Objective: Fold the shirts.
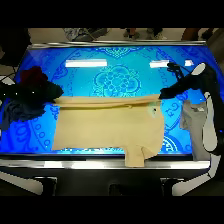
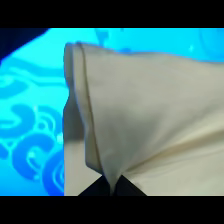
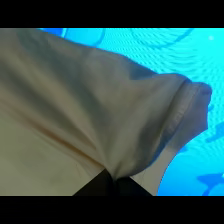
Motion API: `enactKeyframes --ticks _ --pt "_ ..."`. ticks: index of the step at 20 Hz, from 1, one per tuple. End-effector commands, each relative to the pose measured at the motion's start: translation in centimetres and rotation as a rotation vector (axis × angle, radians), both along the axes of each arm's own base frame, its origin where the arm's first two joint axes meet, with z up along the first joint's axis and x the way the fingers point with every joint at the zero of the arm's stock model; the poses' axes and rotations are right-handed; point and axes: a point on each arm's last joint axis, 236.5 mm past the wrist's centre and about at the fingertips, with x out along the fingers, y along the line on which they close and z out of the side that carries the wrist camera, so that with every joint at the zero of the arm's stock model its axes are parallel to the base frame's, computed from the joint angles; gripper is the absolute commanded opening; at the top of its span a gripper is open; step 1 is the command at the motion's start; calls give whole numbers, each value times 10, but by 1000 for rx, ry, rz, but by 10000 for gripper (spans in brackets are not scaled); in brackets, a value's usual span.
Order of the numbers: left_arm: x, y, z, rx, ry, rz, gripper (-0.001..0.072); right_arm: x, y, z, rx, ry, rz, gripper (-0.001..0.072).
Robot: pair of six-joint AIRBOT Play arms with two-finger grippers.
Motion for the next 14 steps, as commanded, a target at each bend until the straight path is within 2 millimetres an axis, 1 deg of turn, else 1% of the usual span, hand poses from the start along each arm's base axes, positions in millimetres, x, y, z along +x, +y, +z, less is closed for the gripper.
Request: enactKeyframes --ticks 1,3,4,5,7,9,11,12,13,14 --pt "-59 0 -12 20 237 -80 33 -56 0 -20 -73 209 85 42" --pt "-73 6 -19 50 299 -86 33 -63 3 -34 -71 247 56 42" --pt "-77 10 -21 72 312 -90 33 -67 3 -38 -72 263 53 42" --pt "-78 13 -22 83 316 -91 32 -71 3 -41 -73 276 49 42" --pt "-77 12 -23 85 317 -93 33 -73 2 -47 -77 293 23 42" --pt "-78 8 -29 85 325 -99 33 -74 6 -54 -64 298 -7 42" --pt "-73 6 -35 90 306 -87 44 -70 7 -57 -56 284 -26 44" --pt "-72 7 -35 90 307 -73 172 -66 6 -57 -59 273 -49 141" --pt "-73 8 -33 89 317 -58 365 -65 6 -54 -45 268 -55 348" --pt "-76 10 -27 86 328 -47 419 -69 3 -46 -37 265 -30 461"
